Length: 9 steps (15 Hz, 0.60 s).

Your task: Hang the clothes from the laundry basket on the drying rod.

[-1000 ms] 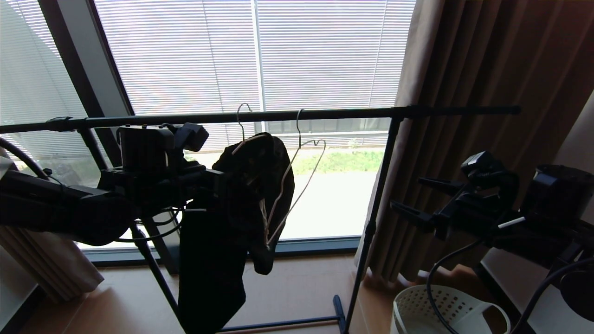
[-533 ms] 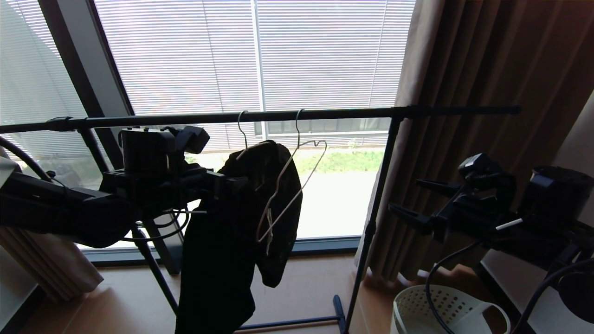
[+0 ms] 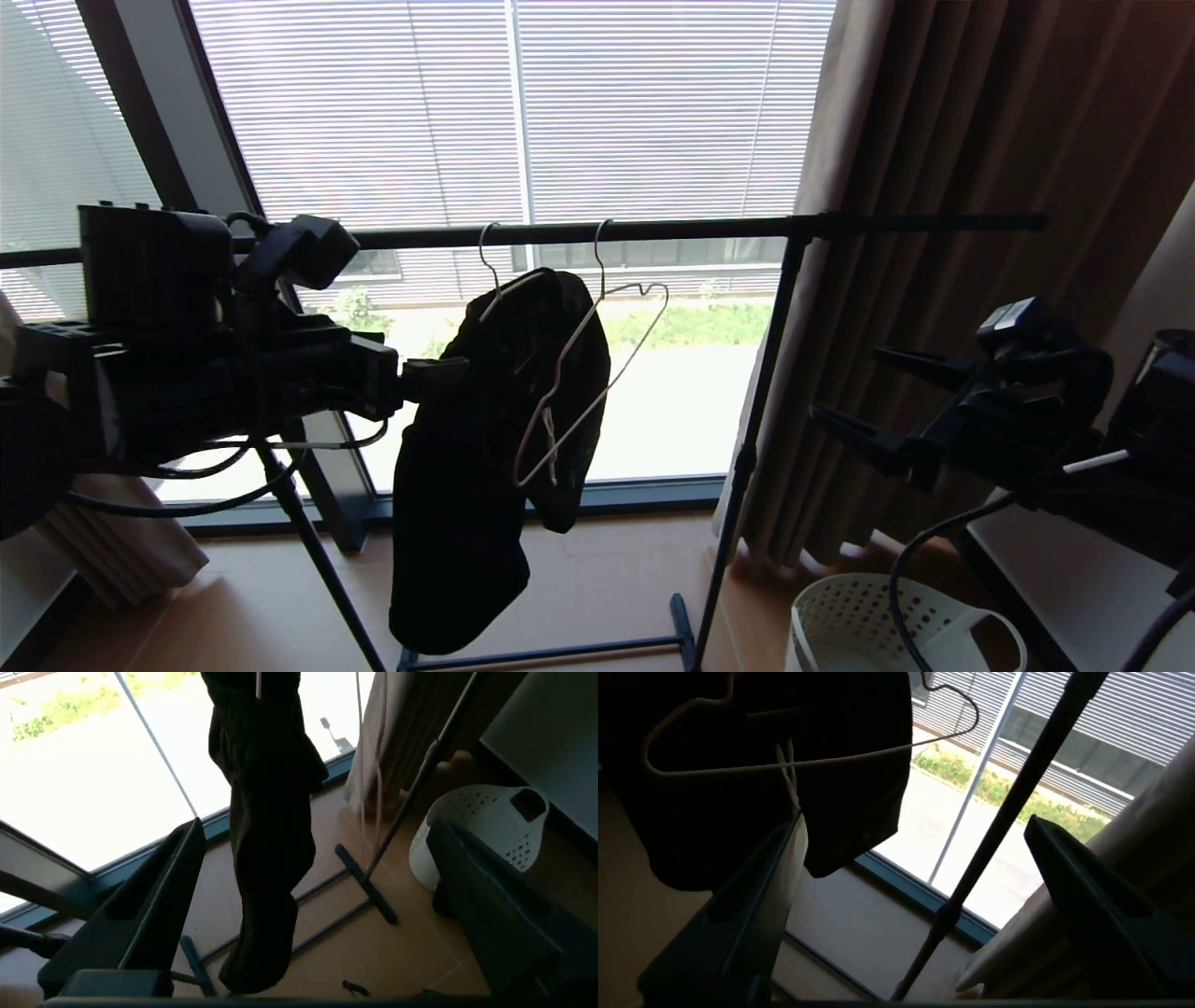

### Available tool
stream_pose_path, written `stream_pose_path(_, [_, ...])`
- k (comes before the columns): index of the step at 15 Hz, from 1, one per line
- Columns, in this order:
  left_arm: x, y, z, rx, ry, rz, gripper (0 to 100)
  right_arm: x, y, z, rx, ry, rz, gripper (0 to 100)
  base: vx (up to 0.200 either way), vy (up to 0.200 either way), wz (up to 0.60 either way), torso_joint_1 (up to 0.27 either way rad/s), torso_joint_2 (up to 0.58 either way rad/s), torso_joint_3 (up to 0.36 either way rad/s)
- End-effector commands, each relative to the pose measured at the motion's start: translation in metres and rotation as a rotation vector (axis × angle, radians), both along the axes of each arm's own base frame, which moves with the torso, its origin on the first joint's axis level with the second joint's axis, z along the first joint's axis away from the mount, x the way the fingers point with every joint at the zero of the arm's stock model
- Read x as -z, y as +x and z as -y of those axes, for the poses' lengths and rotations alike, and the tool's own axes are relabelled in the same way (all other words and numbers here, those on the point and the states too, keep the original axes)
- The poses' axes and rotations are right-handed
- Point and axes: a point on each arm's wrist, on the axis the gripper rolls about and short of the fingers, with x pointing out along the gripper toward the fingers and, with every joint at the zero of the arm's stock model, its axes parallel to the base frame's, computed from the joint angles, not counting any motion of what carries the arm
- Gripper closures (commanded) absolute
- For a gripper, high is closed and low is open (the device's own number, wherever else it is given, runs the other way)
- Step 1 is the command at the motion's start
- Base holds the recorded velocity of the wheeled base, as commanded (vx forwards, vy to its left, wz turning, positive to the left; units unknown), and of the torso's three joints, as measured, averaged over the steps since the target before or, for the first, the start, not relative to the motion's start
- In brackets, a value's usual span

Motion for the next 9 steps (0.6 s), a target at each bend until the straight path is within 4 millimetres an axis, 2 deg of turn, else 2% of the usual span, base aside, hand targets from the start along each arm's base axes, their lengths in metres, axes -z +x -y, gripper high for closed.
stream_pose_path(1, [-0.056, -0.104, -0.027, 0.023, -0.026, 0.095, 0, -0.045, -0.071, 0.015, 0.041, 0.005, 0.076, 0, 0.000, 0.000, 0.00, 0.000, 0.00, 0.000])
stream_pose_path(2, [-0.059, -0.131, -0.036, 0.021, -0.027, 0.103, 0, -0.050, -0.091, 0.021, 0.080, 0.000, 0.072, 0, 0.000, 0.000, 0.00, 0.000, 0.00, 0.000])
stream_pose_path(3, [-0.059, -0.141, -0.039, 0.017, -0.024, 0.102, 0, -0.051, -0.098, 0.023, 0.092, -0.002, 0.068, 0, 0.000, 0.000, 0.00, 0.000, 0.00, 0.000])
stream_pose_path(4, [-0.051, -0.176, -0.051, -0.002, -0.015, 0.115, 0, -0.044, -0.122, 0.029, 0.121, -0.015, 0.033, 0, 0.000, 0.000, 0.00, 0.000, 0.00, 0.000])
stream_pose_path(5, [-0.050, -0.178, -0.052, -0.003, -0.014, 0.115, 0, -0.044, -0.123, 0.029, 0.121, -0.016, 0.030, 0, 0.000, 0.000, 0.00, 0.000, 0.00, 0.000])
stream_pose_path(6, [-0.030, -0.216, -0.066, -0.078, -0.001, 0.153, 0, -0.033, -0.150, 0.037, 0.182, -0.020, 0.035, 0, 0.000, 0.000, 0.00, 0.000, 0.00, 0.000])
stream_pose_path(8, [0.000, -0.247, -0.077, -0.144, 0.005, 0.182, 0, -0.015, -0.177, 0.045, 0.267, -0.021, 0.045, 0, 0.000, 0.000, 0.00, 0.000, 0.00, 0.000])
stream_pose_path(9, [0.003, -0.249, -0.078, -0.150, 0.006, 0.183, 0, -0.012, -0.179, 0.046, 0.274, -0.023, 0.044, 0, 0.000, 0.000, 0.00, 0.000, 0.00, 0.000])
